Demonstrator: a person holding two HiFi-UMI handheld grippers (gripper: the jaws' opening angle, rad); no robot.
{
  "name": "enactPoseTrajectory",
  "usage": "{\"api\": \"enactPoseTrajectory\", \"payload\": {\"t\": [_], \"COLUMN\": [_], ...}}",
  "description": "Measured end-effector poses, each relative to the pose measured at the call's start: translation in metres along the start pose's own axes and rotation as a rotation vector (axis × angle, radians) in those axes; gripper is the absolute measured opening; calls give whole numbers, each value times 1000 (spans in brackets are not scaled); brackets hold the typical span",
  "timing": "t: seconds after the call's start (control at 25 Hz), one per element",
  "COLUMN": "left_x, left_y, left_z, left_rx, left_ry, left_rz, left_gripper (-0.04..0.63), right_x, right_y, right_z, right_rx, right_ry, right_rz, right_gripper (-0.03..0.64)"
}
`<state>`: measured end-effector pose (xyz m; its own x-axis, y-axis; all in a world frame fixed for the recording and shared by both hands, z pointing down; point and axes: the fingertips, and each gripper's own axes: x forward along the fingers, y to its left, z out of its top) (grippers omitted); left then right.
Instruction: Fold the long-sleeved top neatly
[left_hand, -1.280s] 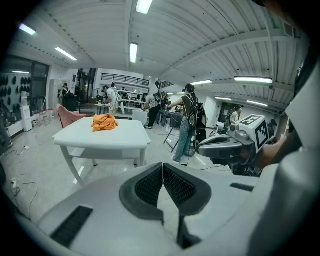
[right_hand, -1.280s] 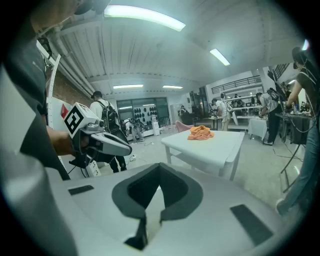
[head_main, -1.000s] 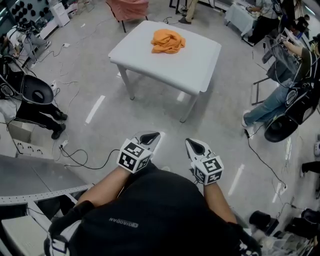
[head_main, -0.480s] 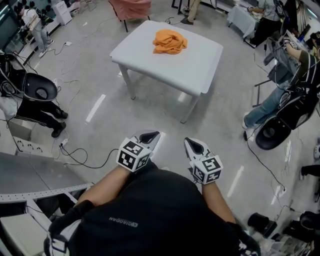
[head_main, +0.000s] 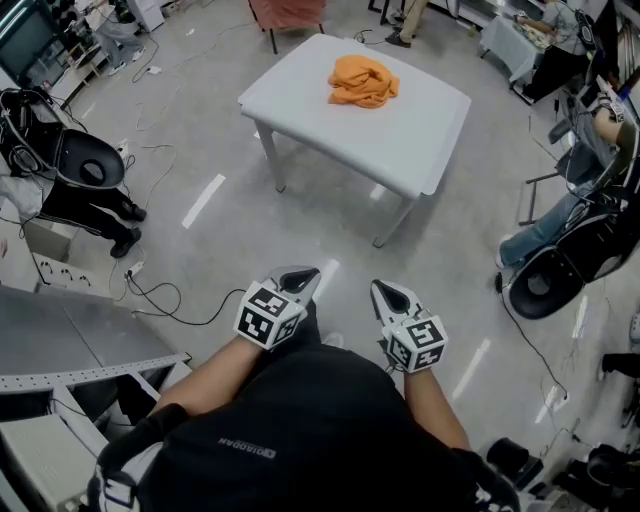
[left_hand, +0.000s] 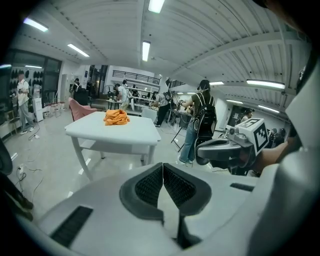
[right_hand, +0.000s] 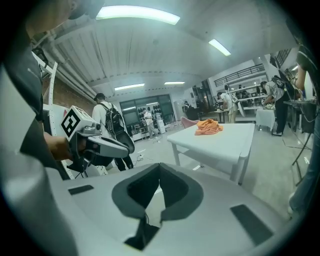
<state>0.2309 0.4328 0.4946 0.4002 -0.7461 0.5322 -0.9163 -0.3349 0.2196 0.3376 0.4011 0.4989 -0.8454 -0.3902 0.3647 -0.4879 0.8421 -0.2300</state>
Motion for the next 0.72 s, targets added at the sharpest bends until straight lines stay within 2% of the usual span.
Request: {"api": "enactPoseTrajectory", "payload": {"t": [0.24, 0.48, 0.72], "left_x": [12, 32, 58], "left_y": [23, 58, 113], "left_z": [-4, 23, 61], "left_rx": [-23, -16, -42], "left_ry": [32, 11, -4], "left_rz": [1, 4, 21], "left_gripper": [6, 8, 6], "right_x": [23, 54, 99], "right_y": [-7, -28, -54], "right_z": [3, 18, 58], "right_rx": [16, 3, -25], "right_ry": [24, 49, 59], "right_rz": [8, 5, 9], "right_gripper": [5, 5, 5]}}
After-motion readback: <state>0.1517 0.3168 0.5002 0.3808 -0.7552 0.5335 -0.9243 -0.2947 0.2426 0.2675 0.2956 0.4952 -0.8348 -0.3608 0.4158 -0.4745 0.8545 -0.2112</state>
